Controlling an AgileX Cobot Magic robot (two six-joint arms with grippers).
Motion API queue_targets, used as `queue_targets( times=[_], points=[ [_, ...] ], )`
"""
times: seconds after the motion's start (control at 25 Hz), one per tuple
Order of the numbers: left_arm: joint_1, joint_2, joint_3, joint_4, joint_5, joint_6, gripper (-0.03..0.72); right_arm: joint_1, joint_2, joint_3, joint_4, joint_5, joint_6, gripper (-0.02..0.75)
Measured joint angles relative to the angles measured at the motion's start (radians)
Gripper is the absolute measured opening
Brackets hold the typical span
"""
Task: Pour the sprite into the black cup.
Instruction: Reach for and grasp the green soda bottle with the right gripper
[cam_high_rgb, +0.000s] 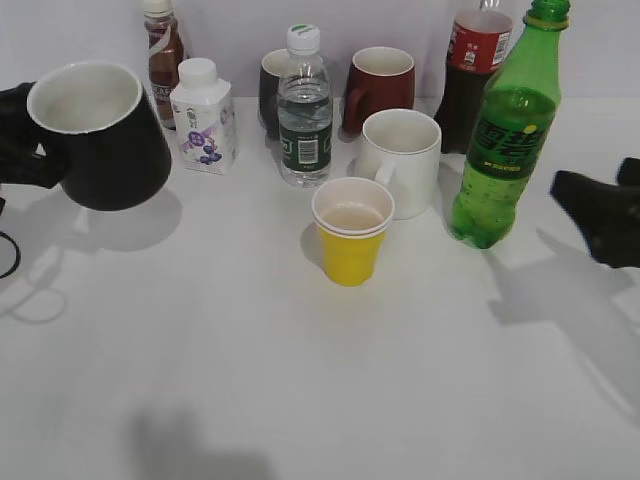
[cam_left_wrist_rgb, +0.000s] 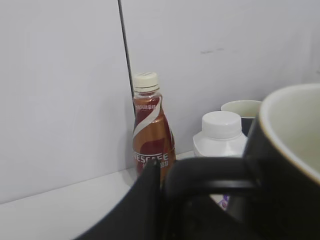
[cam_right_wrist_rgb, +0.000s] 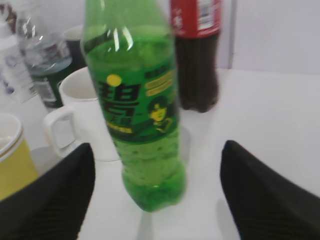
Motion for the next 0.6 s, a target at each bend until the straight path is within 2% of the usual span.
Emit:
queue_targets(
  times=[0.2,0.4,0.6],
  points=[
    [0.000,-0.036,0.001,0.008,0.027,0.000,0.040,0.000,0.183,-0.083,-0.071,-0.092,-0.003,0.647],
    [-0.005,-0.119,0.001,0.047,0.188,-0.001,0.040,0.000,0.300,-0.202,-0.156,-0.100,0.019,0.657],
    [-0.061,-0.166,0.001,0.050,0.271,-0.001,0.040,0.000,0.399,-0.349,-0.260,-0.101,0.092,0.659]
  ],
)
